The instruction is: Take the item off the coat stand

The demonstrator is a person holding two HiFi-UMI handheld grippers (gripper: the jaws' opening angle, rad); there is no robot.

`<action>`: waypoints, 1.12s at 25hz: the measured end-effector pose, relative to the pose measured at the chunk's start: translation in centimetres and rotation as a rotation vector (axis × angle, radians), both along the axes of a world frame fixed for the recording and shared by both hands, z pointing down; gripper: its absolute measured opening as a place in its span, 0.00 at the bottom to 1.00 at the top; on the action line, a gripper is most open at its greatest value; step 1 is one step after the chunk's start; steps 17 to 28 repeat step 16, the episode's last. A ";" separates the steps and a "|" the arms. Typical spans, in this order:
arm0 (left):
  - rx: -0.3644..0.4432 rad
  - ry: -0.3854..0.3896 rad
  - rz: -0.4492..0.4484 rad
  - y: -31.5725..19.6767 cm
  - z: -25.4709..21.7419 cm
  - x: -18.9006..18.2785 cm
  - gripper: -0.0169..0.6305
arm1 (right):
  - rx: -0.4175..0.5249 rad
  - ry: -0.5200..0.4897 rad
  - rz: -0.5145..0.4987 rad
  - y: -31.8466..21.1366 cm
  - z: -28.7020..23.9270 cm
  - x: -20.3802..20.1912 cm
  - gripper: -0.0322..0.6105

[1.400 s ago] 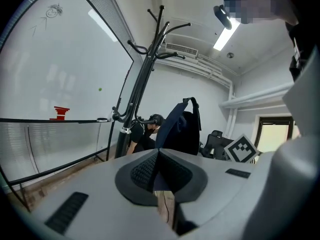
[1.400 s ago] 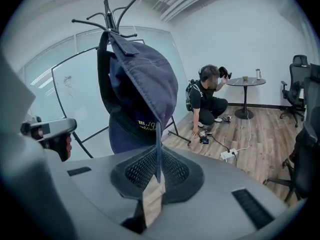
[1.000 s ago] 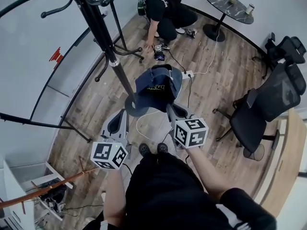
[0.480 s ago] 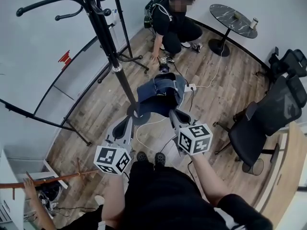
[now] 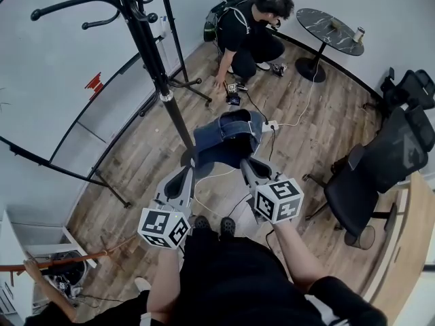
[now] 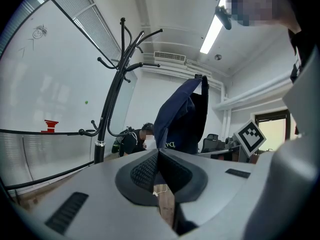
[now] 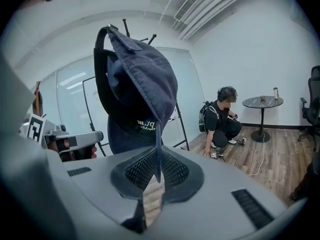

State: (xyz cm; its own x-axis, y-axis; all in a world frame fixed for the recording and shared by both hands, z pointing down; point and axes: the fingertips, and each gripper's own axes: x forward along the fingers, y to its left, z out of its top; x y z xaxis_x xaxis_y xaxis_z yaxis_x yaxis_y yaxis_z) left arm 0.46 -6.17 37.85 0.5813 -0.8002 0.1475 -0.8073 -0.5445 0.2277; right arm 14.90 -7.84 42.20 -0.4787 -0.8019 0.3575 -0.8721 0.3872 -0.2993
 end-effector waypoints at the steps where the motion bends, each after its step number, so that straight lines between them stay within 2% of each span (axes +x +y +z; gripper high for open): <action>1: 0.001 0.000 0.001 0.0 0.0 0.1 0.05 | 0.001 -0.002 -0.001 0.0 -0.1 0.0 0.12; 7: 0.011 -0.010 -0.005 1.5 -0.6 1.1 0.05 | 0.011 -0.014 -0.014 1.3 -0.6 0.8 0.12; 28: 0.010 -0.010 0.001 0.1 -0.4 0.2 0.05 | 0.020 -0.002 -0.016 0.1 -1.0 -0.1 0.12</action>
